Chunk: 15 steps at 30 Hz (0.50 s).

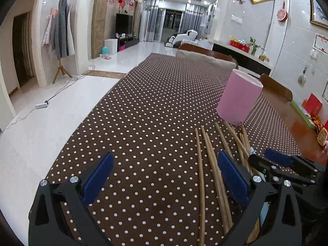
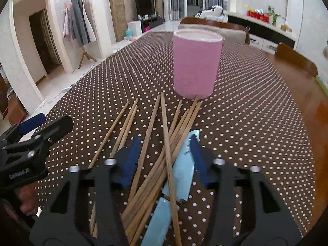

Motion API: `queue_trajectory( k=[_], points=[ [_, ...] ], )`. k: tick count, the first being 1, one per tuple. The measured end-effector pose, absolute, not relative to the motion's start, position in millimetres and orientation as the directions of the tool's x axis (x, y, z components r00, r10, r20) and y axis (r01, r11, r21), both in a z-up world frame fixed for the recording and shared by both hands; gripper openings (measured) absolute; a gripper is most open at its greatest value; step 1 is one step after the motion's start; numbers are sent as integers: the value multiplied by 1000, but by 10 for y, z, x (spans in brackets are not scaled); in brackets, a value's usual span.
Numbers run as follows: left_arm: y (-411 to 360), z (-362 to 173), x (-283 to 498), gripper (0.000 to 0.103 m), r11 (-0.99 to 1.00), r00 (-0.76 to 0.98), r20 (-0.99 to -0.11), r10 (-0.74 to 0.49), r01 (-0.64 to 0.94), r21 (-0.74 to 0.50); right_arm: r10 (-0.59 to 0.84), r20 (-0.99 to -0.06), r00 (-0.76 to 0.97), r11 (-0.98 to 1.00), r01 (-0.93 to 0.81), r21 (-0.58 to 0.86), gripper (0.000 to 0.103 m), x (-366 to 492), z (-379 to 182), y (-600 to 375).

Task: Organize utensils
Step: 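Lower the right tool onto the chopsticks and close on one chopstick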

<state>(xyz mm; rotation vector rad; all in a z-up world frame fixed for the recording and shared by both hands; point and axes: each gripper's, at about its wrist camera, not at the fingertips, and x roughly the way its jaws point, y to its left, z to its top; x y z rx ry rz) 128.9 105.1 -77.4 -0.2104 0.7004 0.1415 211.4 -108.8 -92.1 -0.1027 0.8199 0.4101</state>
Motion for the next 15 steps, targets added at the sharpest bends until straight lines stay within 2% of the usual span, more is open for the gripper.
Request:
queue_trajectory(
  k=[3,5,7,9,15],
  points=[
    [1035,-827,1363,99,971,743,-668,43,-189,-147,328,-745,581,913,-398,91,33,2213,-1004,-1070],
    [1025,-858,1422,99,972,732,-681,40,-187,-144,308,-757,577,919,-386,80,26,2278,-1059,-1055],
    [1017,-890,1468,99,972,721,-692,36,-186,-143,301,-756,581,923,-376,79,14,2312,-1074,-1070],
    [997,-924,1533,99,973,702,-711,39,-189,-134,333,-756,563,917,-380,122,10,2367,-1072,-1115],
    [948,-976,1688,99,973,660,-750,53,-202,-109,371,-748,550,913,-365,184,6,2422,-1073,-1237]
  ],
)
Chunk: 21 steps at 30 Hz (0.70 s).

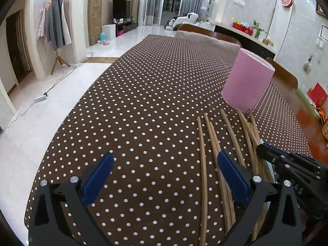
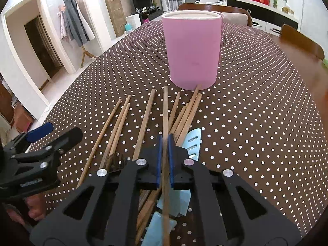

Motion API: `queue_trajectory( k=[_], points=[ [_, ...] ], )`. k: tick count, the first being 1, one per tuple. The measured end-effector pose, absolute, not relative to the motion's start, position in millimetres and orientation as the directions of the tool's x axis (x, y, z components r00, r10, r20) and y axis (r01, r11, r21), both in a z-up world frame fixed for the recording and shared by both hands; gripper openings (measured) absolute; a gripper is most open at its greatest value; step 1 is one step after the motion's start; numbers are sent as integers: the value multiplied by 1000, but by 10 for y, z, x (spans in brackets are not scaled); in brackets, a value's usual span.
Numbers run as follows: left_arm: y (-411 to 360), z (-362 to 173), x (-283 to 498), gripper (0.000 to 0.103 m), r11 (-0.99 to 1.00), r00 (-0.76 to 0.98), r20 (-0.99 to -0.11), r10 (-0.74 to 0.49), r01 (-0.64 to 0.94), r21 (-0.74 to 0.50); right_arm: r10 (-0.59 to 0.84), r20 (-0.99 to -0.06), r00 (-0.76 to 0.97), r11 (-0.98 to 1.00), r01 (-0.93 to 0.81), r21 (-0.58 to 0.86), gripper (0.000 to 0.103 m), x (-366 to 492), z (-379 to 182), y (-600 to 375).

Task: Organize utensils
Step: 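Lower the right tool onto the chopsticks and close on one chopstick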

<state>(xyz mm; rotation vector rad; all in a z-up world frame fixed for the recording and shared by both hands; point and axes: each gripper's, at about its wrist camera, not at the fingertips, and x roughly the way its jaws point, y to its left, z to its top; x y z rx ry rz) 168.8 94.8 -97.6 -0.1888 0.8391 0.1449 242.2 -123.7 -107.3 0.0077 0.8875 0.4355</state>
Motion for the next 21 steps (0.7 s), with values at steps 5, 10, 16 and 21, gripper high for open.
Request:
queue_trajectory(
  k=[5,10,16,21],
  points=[
    [890,-1049,1818,99,971,611,-788,76,-225,-81,395,-716,575,909,-358,214,6,2446,-995,-1375],
    [828,-1103,1912,99,972,579,-810,91,-230,-56,396,-701,592,910,-355,215,7,2446,-947,-1488],
    [709,-1131,2010,54,966,572,-801,176,-255,30,388,-705,594,910,-369,190,24,2396,-935,-1457],
    [693,-1109,1990,6,968,595,-784,177,-251,28,362,-703,612,919,-359,160,53,2340,-880,-1381]
  ],
)
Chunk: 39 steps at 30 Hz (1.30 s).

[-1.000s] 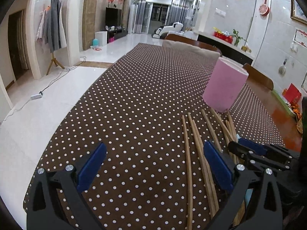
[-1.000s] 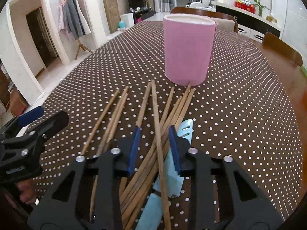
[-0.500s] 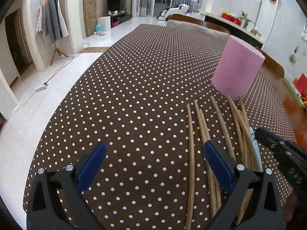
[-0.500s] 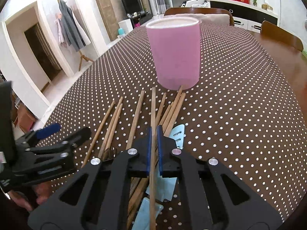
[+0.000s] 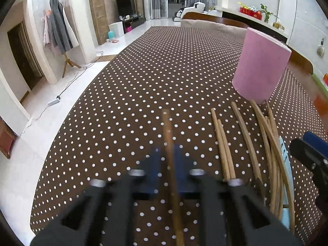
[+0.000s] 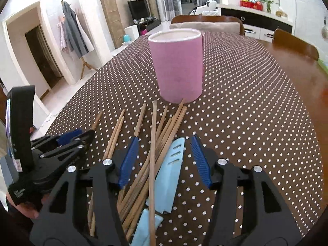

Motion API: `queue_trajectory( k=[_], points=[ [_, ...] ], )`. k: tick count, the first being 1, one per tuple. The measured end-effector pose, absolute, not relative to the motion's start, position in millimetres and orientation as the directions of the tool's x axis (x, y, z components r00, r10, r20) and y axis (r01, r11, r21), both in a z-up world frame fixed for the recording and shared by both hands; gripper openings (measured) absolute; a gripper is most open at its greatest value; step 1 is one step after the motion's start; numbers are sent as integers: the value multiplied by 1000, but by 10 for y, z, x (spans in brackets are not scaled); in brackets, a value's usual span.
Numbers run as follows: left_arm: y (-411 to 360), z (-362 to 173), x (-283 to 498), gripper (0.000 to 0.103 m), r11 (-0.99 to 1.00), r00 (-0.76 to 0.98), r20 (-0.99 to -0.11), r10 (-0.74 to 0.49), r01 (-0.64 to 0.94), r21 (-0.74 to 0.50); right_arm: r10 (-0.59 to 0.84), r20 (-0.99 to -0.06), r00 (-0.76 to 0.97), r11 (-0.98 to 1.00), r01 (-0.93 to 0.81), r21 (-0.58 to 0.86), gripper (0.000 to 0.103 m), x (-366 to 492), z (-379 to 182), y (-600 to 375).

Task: Organize utensils
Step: 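Lower the right tool onto the chopsticks and close on one chopstick, then lift the chopstick with the right tool and drop it into the pink cup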

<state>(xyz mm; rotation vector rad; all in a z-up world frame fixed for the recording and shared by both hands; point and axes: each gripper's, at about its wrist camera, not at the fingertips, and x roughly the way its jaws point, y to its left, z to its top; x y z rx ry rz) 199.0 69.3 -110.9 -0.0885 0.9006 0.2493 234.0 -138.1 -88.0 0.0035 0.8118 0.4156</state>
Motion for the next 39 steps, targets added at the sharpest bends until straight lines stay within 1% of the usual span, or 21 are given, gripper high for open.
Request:
queue_trajectory(
  k=[2,3,5,6,9,11,12,13,17,18,19,28,32,36,39],
  points=[
    [744,-1097,1975,6,969,604,-784,144,-248,-12,367,-705,607,912,-384,144,50,2357,-860,-1310],
    [778,-1091,1963,6,968,611,-782,124,-246,-39,376,-706,601,905,-402,140,45,2363,-856,-1262],
    [849,-1119,1961,6,964,618,-780,100,-254,-78,386,-712,586,896,-423,137,40,2395,-870,-1192],
    [870,-1126,1950,6,961,621,-778,96,-262,-90,375,-726,576,896,-425,126,33,2432,-905,-1142],
    [928,-1124,1890,6,956,644,-762,68,-260,-134,337,-756,562,906,-411,99,32,2540,-1020,-1042],
    [943,-1127,1892,6,954,656,-754,40,-248,-165,297,-765,571,920,-387,68,30,2602,-1076,-999],
    [947,-1125,1902,6,954,661,-750,27,-241,-178,286,-767,575,923,-381,58,28,2611,-1090,-988],
    [954,-1125,1906,6,954,665,-747,16,-235,-189,278,-771,573,926,-374,56,22,2634,-1104,-989],
    [949,-1102,1900,6,955,683,-730,-16,-205,-213,272,-772,575,937,-341,76,14,2688,-1114,-1043],
    [941,-1087,1888,6,956,686,-727,-17,-201,-212,268,-766,584,937,-342,67,8,2695,-1101,-1039],
    [930,-1071,1877,6,957,692,-722,-18,-196,-212,267,-763,589,937,-343,63,7,2693,-1089,-1035],
    [898,-867,1717,6,964,737,-676,3,-181,-194,284,-733,618,944,-316,99,6,2622,-922,-1190],
    [845,-676,1667,6,968,766,-643,4,-163,-189,294,-683,669,950,-284,132,6,2541,-707,-1375],
    [734,-439,1629,6,982,804,-595,14,-124,-145,310,-626,716,949,-276,154,6,2460,-462,-1540],
    [676,-274,1642,6,985,820,-571,-26,-77,-155,334,-591,734,941,-291,172,6,2401,-275,-1648]
  ],
)
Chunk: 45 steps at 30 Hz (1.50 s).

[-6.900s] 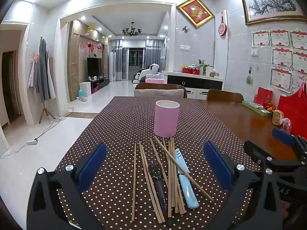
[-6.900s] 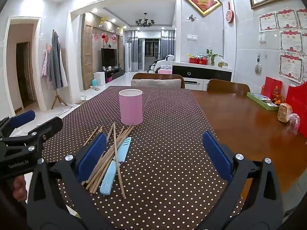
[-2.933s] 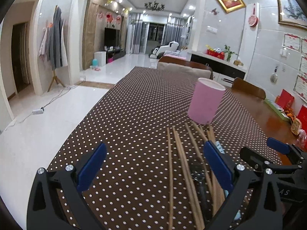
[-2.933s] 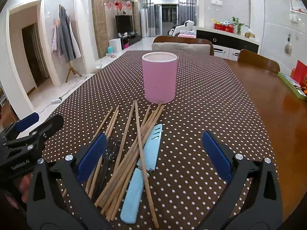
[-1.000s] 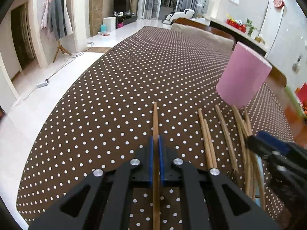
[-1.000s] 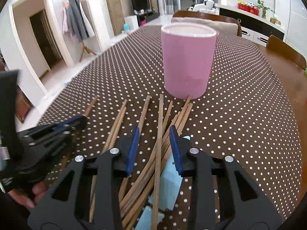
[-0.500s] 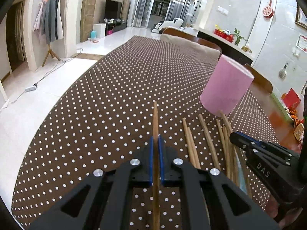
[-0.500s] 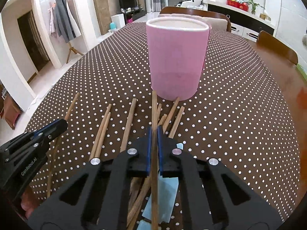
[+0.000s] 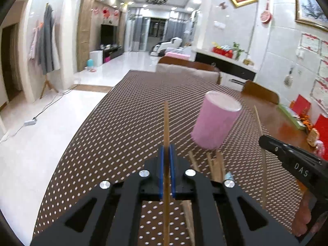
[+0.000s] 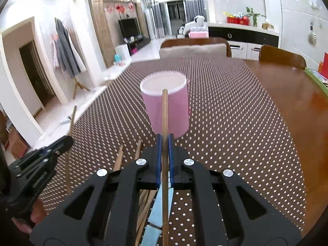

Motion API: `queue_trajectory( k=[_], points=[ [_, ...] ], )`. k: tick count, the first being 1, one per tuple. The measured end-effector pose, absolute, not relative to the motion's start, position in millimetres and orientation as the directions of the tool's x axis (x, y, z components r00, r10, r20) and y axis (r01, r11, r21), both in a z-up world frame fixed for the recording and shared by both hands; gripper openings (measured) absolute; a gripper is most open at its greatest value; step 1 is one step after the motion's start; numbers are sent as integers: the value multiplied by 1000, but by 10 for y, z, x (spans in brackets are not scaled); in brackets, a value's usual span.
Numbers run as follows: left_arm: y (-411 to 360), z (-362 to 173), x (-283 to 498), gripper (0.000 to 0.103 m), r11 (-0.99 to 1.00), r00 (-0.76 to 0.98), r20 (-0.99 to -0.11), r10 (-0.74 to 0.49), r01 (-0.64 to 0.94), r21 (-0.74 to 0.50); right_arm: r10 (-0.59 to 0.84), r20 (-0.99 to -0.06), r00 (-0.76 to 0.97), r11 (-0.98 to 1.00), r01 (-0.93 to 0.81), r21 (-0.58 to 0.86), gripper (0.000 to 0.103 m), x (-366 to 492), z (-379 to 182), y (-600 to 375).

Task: Organize utensils
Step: 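Lift the chopstick with the right tool and drop it into the pink cup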

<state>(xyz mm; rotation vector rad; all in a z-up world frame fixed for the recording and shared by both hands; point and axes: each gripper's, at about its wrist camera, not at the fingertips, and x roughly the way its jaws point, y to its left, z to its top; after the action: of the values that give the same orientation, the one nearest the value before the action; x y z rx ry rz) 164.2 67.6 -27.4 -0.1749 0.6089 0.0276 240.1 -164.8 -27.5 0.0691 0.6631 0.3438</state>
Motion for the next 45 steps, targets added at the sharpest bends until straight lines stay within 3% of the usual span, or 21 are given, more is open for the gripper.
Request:
queue_trajectory(
  k=[12,22,33,40,45],
  points=[
    [506,473,1857,6,967,899,-400,-181,89,-238,392,-434,811,919,-327,220,6,2432,372,-1852],
    [359,992,2219,6,976,955,-256,-148,99,-195,415,-299,859,900,-339,276,6,2876,776,-1898],
    [190,1376,2685,6,971,980,-107,-165,143,-189,375,-183,909,919,-338,203,6,3195,1285,-1839],
    [89,1312,3022,6,976,987,-86,-136,118,-185,354,-139,925,926,-327,187,6,3407,1344,-1842],
    [89,1065,3185,6,980,985,-130,-112,88,-176,345,-183,921,930,-308,201,6,3565,1101,-1867]
  ],
)
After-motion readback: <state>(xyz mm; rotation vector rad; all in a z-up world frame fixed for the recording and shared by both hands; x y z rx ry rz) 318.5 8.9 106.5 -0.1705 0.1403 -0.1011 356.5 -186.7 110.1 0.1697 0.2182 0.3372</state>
